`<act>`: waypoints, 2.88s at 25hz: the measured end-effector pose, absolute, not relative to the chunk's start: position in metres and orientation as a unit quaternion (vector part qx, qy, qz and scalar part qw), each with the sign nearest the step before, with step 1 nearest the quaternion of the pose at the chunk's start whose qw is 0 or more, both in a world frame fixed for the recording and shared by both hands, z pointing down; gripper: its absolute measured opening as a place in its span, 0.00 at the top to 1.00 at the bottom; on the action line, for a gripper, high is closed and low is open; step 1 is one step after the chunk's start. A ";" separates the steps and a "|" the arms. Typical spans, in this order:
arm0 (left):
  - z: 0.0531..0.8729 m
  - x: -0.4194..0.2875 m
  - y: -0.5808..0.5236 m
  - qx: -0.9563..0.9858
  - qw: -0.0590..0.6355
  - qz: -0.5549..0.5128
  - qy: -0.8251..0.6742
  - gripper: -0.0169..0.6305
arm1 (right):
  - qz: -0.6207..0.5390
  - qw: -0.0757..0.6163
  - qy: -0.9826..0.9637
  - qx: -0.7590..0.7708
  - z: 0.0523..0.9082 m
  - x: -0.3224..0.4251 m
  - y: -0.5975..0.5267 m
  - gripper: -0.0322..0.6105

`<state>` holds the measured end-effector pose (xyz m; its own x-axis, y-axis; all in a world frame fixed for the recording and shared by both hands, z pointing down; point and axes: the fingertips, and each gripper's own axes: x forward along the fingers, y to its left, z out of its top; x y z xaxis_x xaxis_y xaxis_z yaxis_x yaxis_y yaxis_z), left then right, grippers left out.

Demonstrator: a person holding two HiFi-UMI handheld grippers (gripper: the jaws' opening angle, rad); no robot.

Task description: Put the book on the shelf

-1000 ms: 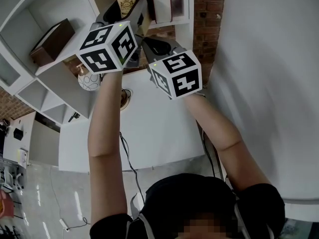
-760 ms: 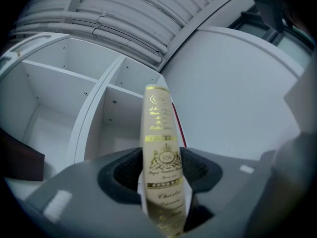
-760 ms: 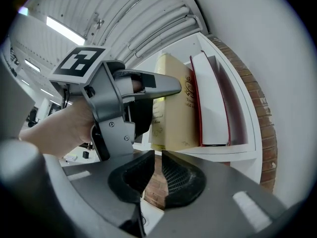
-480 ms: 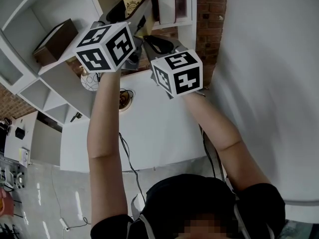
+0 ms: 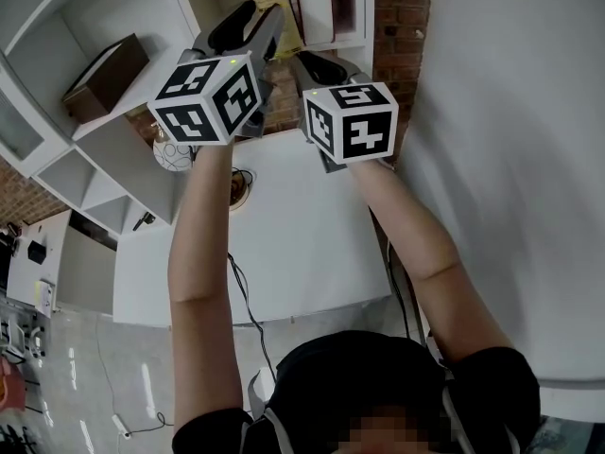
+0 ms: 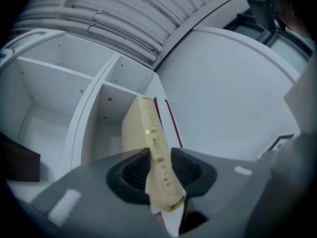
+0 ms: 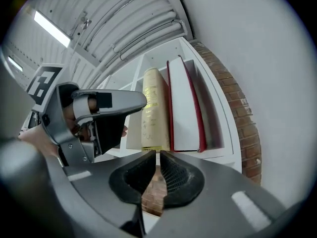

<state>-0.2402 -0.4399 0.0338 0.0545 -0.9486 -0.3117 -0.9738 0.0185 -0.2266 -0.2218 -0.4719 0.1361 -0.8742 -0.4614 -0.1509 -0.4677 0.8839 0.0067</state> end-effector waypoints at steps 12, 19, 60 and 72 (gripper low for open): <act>0.044 -0.245 -0.456 -0.685 0.185 0.028 0.704 0.88 | 0.022 0.060 0.970 -0.236 0.151 -0.210 -0.469 0.90; 0.043 -0.254 -0.467 -0.687 0.163 0.050 0.707 0.88 | 0.023 0.054 0.969 -0.241 0.157 -0.197 -0.469 0.90; 0.193 -0.212 -0.373 -0.663 0.296 0.076 0.683 0.93 | 0.041 0.115 0.959 -0.254 0.224 -0.152 -0.429 0.91; 0.277 -0.185 -0.352 -0.693 0.220 0.047 0.684 0.94 | 0.024 0.071 0.968 -0.241 0.284 -0.155 -0.405 0.92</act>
<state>-0.1849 -0.3518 0.2765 0.0588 -0.9287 -0.3662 -0.9698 0.0338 -0.2414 -0.1546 -0.4050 0.2839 -0.8734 -0.4637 -0.1487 -0.4704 0.8824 0.0113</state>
